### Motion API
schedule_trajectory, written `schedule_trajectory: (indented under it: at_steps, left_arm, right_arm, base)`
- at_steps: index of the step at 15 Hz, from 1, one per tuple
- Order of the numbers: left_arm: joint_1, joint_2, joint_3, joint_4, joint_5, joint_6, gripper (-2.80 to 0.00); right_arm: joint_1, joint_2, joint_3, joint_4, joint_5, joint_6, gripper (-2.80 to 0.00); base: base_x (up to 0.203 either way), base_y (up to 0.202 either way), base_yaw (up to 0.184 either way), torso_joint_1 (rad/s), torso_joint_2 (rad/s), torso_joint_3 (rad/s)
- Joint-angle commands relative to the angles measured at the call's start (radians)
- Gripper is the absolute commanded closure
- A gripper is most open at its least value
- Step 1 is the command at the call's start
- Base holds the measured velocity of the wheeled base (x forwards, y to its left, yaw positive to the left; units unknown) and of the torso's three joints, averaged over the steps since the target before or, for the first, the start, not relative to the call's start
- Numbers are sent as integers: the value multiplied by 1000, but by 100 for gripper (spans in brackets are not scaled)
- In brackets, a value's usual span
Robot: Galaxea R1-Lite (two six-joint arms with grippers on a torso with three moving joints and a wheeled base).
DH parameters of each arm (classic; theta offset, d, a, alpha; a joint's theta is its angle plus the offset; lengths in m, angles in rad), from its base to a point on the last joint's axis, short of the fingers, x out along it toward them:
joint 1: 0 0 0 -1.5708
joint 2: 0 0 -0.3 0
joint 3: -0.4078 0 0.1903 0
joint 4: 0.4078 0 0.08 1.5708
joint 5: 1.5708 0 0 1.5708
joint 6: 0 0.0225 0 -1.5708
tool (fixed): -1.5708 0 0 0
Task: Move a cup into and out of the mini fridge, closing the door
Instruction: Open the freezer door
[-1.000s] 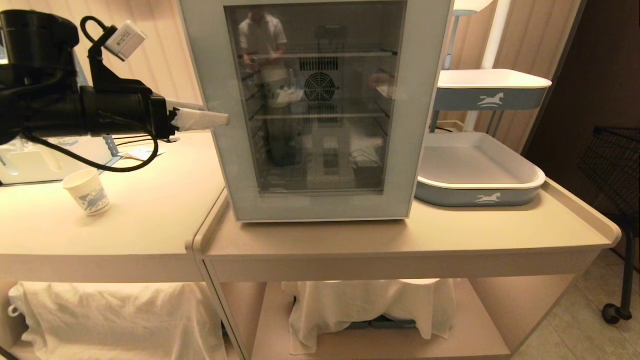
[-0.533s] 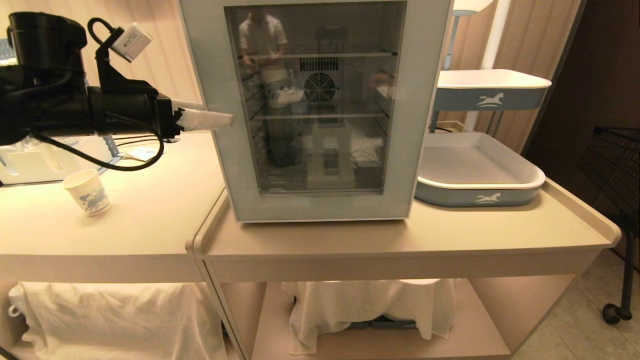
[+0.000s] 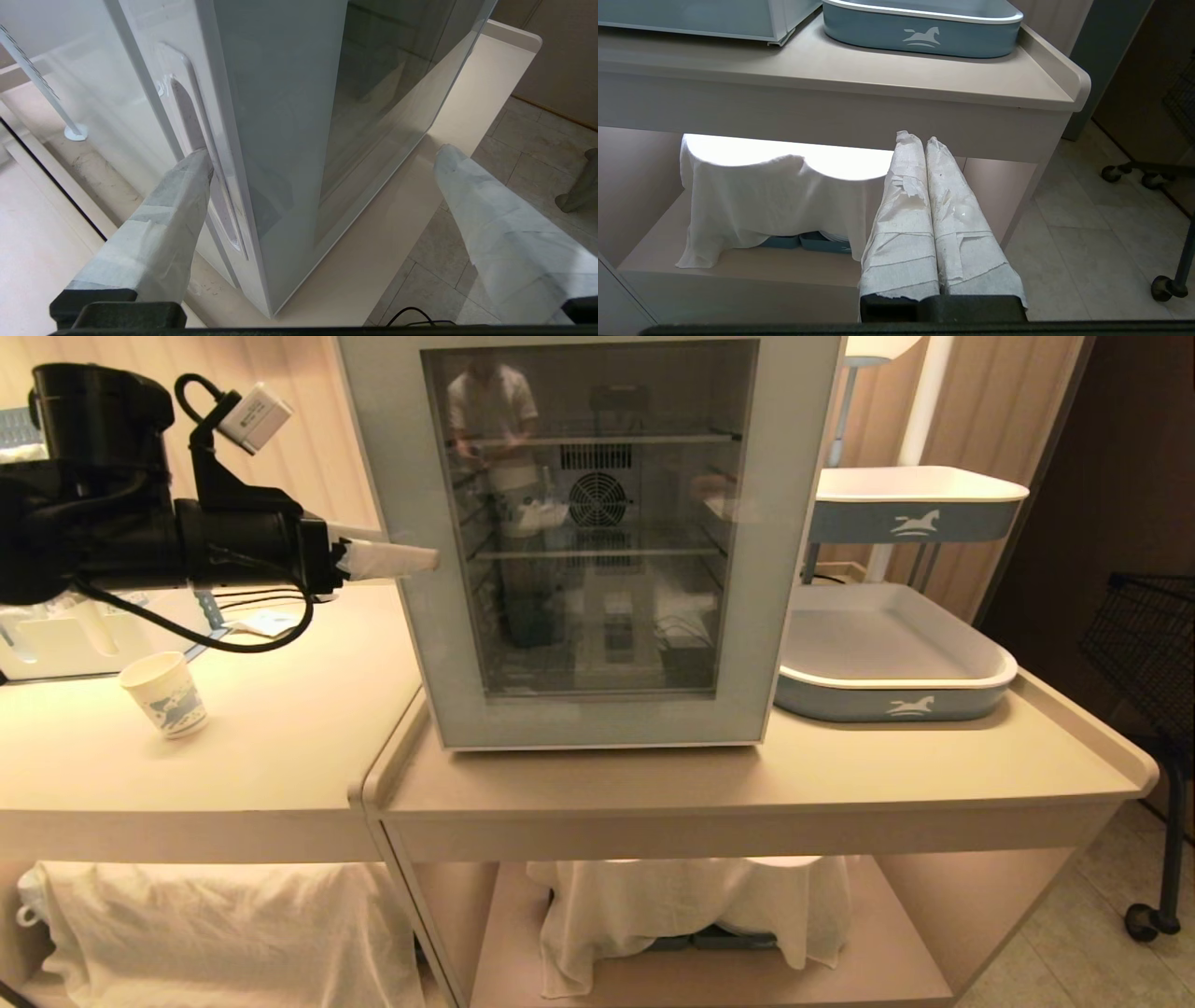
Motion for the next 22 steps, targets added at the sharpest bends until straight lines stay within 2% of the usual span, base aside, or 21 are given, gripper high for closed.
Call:
schedule_trajectory:
  at_steps: [1, 4, 6, 10, 16, 22]
  left_arm:
    - [-1, -13, 18, 8, -9, -1, -280]
    - [-5, -56, 40, 3, -14, -80, -280]
    - [-8, -79, 50, 3, -14, -108, -280]
    - [-13, -131, 77, 9, -15, -108, -280]
    - [-8, -225, 183, 11, -15, -95, -280]
    - [18, -227, 191, 0, -5, -84, -280]
  right_arm:
    - [1, 0, 0, -1, 1, -1, 0]
    - [1, 0, 0, -1, 1, -1, 0]
    - [-1, 0, 0, -1, 1, -1, 0]
    - [1, 0, 0, -1, 1, -1, 0]
    - [-1, 0, 0, -1, 1, -1, 0]
    - [0, 0, 0, -1, 1, -1, 0]
  base:
    - [0, 0, 0, 0, 0, 0]
    - [0, 0, 0, 0, 0, 0]
    - [0, 0, 0, 0, 0, 0]
    - [0, 0, 0, 0, 0, 0]
    - [0, 0, 0, 0, 0, 0]
    - [0, 0, 0, 0, 0, 0]
